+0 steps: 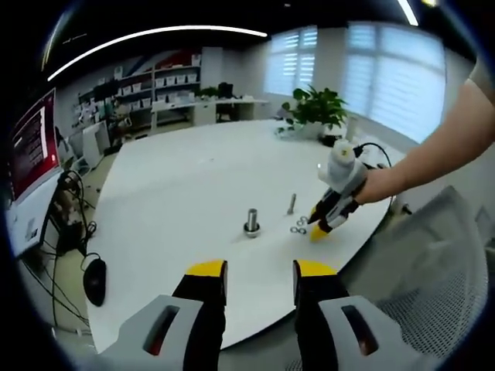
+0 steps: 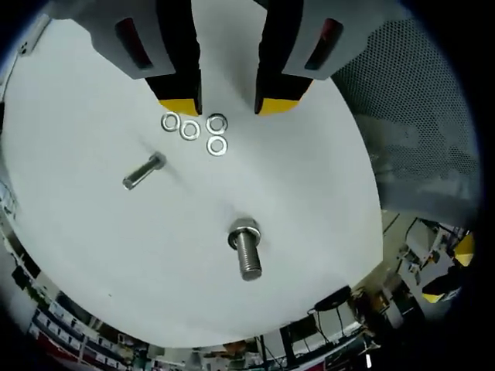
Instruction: Place the washer onto the threaded stud by aligning its center hole with the stud, sliding it down to the base, and recovering from edge contact or off-axis alignment until the washer reaches the visible bottom stop.
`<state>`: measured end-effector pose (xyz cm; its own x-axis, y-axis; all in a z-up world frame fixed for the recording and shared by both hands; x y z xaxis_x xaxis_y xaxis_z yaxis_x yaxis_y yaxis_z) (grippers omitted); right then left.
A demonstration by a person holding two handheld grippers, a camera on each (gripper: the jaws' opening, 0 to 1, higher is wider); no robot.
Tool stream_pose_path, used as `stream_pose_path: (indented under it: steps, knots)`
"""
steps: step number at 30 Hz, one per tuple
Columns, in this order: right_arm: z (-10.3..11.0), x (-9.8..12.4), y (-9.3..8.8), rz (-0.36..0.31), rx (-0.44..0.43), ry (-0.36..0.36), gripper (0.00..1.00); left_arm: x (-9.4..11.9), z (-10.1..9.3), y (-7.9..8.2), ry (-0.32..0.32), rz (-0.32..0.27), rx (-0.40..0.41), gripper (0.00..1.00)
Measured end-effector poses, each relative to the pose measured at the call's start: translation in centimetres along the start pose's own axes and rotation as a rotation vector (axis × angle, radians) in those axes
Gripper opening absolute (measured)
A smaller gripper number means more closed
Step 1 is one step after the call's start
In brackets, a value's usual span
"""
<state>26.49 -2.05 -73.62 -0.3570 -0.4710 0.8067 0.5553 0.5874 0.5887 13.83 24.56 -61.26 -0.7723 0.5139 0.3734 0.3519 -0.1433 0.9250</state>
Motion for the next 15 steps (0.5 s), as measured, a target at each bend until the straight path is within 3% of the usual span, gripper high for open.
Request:
stream_pose_path:
  steps: [7,12,15]
  knots:
    - [-0.3,-1.0,0.3,0.021,0.031,0.003,0.26,0.0,0.1,-0.1,0.001,-0.002,0.012,0.32]
    - [0.1,-1.4,0.0,0.079,0.112,0.026,0.25,0.0,0.1,-0.1,0.003,0.007,0.009,0.32]
    - [0.1,-1.5,0.1,0.065,0.126,0.024,0.24,0.0,0.1,-0.1,0.007,0.003,0.011,0.32]
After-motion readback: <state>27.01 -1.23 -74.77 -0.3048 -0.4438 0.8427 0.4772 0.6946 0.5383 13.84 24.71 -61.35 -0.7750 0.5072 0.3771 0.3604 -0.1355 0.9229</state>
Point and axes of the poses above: the point that each gripper's makers call its tool centre point, and the gripper's own axes: x roughly backward along the fingers, z roughly to its left, y roughly out of its top, the point moved 10 cm from there along x, roughly backward along the fingers, and after that the axes turned 13 degrees about -z, right-handed, at the moved point
